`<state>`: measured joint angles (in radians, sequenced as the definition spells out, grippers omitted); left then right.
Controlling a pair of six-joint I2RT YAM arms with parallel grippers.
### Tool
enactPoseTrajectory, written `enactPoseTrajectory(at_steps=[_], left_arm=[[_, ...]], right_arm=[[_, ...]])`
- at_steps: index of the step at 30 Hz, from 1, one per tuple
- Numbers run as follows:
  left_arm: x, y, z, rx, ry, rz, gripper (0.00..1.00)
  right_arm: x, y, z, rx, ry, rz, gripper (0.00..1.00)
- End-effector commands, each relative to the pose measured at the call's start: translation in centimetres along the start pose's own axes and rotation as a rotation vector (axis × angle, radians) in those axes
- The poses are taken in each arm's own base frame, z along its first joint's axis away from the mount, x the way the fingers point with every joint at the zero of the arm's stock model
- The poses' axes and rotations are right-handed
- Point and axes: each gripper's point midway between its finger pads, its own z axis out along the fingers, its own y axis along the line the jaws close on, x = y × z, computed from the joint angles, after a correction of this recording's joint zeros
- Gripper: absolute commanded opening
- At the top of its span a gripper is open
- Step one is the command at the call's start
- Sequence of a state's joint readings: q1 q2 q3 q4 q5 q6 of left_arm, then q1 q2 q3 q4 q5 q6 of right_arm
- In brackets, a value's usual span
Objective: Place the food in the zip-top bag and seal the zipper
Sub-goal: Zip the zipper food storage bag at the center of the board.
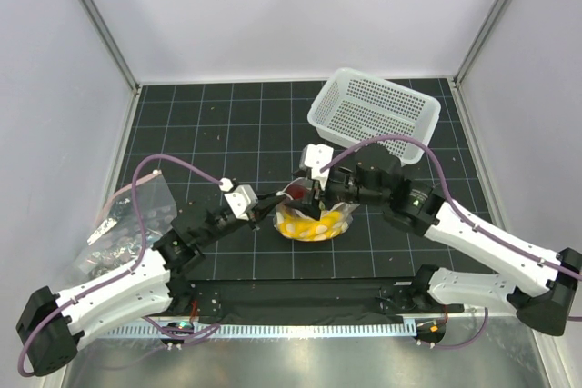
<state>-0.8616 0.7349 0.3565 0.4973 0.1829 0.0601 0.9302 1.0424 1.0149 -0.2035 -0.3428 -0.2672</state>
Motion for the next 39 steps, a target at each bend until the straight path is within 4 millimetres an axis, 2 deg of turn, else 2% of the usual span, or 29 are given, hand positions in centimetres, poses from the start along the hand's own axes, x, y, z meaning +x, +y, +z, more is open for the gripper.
enactPoseTrajectory(at_steps=[1,4,10,13,14,17,19,21,22,26,30,32,34,39], left_arm=[[-3.1,0.6,0.1,-0.017,-0.078,0.012,0.00],[-3.3,0.3,-0.1,-0.008,-0.086,0.001,0.00],[-3.5,-0.2,-0.3,0.016,-0.093,-0.012,0.00],[-3.6,-0.1,-0.3,0.014,-0.093,-0.014,0.00],[-3.6,-0.1,-0.3,0.012,-0.094,-0.015,0.00],[-3.7,0.1,-0.5,-0.004,-0.096,-0.015,0.00],[-3.8,0.1,-0.6,-0.007,-0.101,-0.016,0.00],[-4.1,0.3,-0.8,-0.017,-0.114,-0.015,0.00],[-4.0,0.3,-0.9,-0.020,-0.117,-0.018,0.00],[-3.8,0.7,-1.0,-0.046,-0.123,-0.029,0.05],[-3.3,0.9,-0.8,-0.060,-0.136,-0.029,0.25],[-2.5,1.2,-0.7,-0.080,-0.125,-0.033,0.31],[-2.2,1.6,-0.7,-0.106,-0.122,-0.037,0.35],[-2.1,1.5,-0.5,-0.096,-0.129,-0.035,0.47]], right_arm=[[-0.5,-1.4,0.7,0.029,0.029,-0.090,0.71],[0.9,-1.8,1.5,0.031,0.075,-0.103,0.71],[1.9,-2.2,2.1,0.037,0.106,-0.130,0.70],[2.5,-1.9,2.2,0.013,0.122,-0.140,0.59],[3.4,-1.6,2.4,-0.005,0.156,-0.132,0.51],[3.9,-1.2,2.5,-0.032,0.185,-0.120,0.32],[4.1,-0.9,2.4,-0.049,0.190,-0.119,0.27],[4.1,-0.6,2.4,-0.064,0.192,-0.116,0.06],[4.0,-0.7,2.4,-0.057,0.191,-0.111,0.01],[3.8,-0.7,2.1,-0.045,0.172,-0.096,0.01],[3.5,-0.8,1.6,-0.018,0.143,-0.092,0.01],[2.9,-0.9,1.2,-0.007,0.117,-0.091,0.01],[3.2,-0.9,1.0,-0.001,0.114,-0.088,0.01],[3.0,-1.0,0.8,0.009,0.102,-0.085,0.01]])
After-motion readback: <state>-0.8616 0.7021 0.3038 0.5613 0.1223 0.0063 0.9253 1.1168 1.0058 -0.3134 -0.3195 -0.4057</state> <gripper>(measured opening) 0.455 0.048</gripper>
